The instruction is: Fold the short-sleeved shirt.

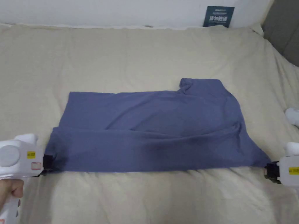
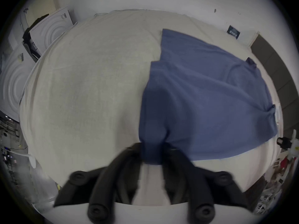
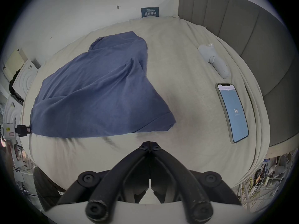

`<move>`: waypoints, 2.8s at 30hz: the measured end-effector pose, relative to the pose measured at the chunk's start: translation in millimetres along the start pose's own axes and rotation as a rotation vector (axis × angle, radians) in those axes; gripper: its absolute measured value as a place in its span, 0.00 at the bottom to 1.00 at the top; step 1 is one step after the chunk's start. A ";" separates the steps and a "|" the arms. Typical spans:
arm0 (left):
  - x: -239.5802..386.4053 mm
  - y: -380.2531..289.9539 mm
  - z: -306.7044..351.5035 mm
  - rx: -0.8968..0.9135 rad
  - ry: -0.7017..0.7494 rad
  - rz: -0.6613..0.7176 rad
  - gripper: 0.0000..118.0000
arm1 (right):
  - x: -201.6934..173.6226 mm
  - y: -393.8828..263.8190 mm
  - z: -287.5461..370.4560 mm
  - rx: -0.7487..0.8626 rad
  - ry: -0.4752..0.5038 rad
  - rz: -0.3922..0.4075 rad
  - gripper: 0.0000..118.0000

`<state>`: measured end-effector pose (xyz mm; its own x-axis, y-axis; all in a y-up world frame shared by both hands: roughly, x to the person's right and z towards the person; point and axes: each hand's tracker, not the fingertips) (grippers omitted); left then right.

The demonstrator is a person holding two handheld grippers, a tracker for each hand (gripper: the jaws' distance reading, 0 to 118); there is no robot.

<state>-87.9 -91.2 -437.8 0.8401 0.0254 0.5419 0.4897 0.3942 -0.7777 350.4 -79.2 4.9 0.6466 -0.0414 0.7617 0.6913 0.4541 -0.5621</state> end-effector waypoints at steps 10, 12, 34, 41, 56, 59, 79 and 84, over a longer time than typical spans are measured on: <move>4.3 3.0 0.4 0.009 -0.051 -0.003 0.04 | -4.1 23.7 -19.2 0.018 0.099 -0.041 1.00; 3.7 2.7 1.1 0.011 -0.055 0.001 0.04 | -11.3 31.6 -21.3 0.007 0.106 -0.073 1.00; -22.7 -47.7 51.6 -0.022 -0.125 0.003 0.04 | 9.3 -20.9 26.1 -0.026 0.139 -0.059 0.08; -28.9 -102.5 65.4 -0.047 -0.122 -0.004 0.04 | 14.6 -67.8 29.6 -0.086 0.126 -0.033 0.08; -47.3 -94.8 53.6 -0.063 -0.015 0.027 0.94 | 7.2 -56.3 42.0 -0.091 -0.069 0.050 0.92; -47.8 -77.3 61.7 -0.059 -0.072 0.051 0.94 | 6.6 -43.2 59.1 -0.050 -0.074 0.087 0.90; 40.7 144.7 -82.0 -0.004 0.111 -0.062 0.69 | -40.6 119.9 -36.2 0.017 -0.030 0.100 0.00; 37.0 142.3 -63.5 0.059 0.052 0.026 0.03 | -30.1 139.0 -58.0 0.030 0.002 0.112 0.00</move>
<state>27.8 -92.5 -548.7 0.8641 -0.0110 0.5032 0.4544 0.4472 -0.7704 445.8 -66.5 -114.8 0.7199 0.0092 0.6940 0.6046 0.4828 -0.6336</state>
